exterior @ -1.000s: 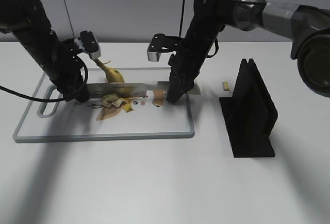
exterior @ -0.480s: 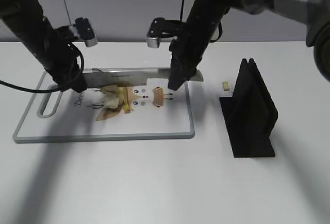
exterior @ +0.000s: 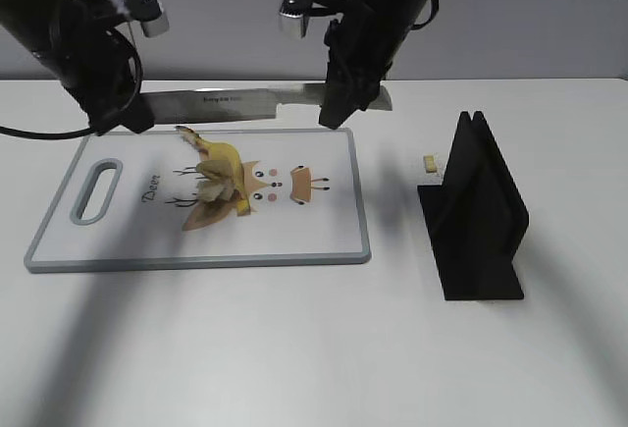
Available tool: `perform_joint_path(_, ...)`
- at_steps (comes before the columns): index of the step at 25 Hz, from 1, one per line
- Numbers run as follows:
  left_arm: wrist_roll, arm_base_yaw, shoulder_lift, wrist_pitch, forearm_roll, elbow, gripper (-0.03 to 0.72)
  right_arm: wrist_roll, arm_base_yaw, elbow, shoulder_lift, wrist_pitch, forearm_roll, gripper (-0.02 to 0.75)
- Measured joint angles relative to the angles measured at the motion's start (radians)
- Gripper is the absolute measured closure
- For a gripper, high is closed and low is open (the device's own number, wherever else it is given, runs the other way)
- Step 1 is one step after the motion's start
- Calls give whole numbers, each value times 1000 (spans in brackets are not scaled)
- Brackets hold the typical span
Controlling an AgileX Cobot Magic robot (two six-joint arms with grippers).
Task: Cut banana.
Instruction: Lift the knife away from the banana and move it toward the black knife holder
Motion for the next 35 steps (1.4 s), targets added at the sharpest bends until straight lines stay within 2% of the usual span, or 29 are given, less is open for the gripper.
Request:
perform_joint_path(4,-5,0,-26,18,-3,1,636,-1,1,0,-25,5,0,528)
perform_joint_path(6,-17,0,-36,22,-22,1,589,-3,2,0,-38,13,0,529)
perform_joint_path(9,-34,3,-54,15,-58,1,401,-6,2,2,-57,15,1,542)
perform_joint_path(11,-38,3,-74,15,-72,1,222,-6,3,2,-71,16,6,547)
perform_joint_path(13,-40,3,-101,12,-79,1,92,-6,4,2,-88,16,12,554)
perform_joint_path(15,-44,3,-132,1,-83,1,24,-5,5,10,-117,16,16,563)
perform_joint_path(22,-104,5,-254,-66,-85,1,-2,-3,9,116,-205,7,11,566)
perform_joint_path(25,-185,17,-305,-80,-66,1,0,46,18,132,-231,8,20,566)
perform_joint_path(27,-280,33,-337,-84,-11,1,3,125,20,133,-255,8,20,566)
perform_joint_path(31,-573,78,-407,-51,163,1,14,354,20,132,-311,9,7,566)
perform_joint_path(35,-830,128,-463,109,307,1,30,541,20,132,-354,10,-23,566)
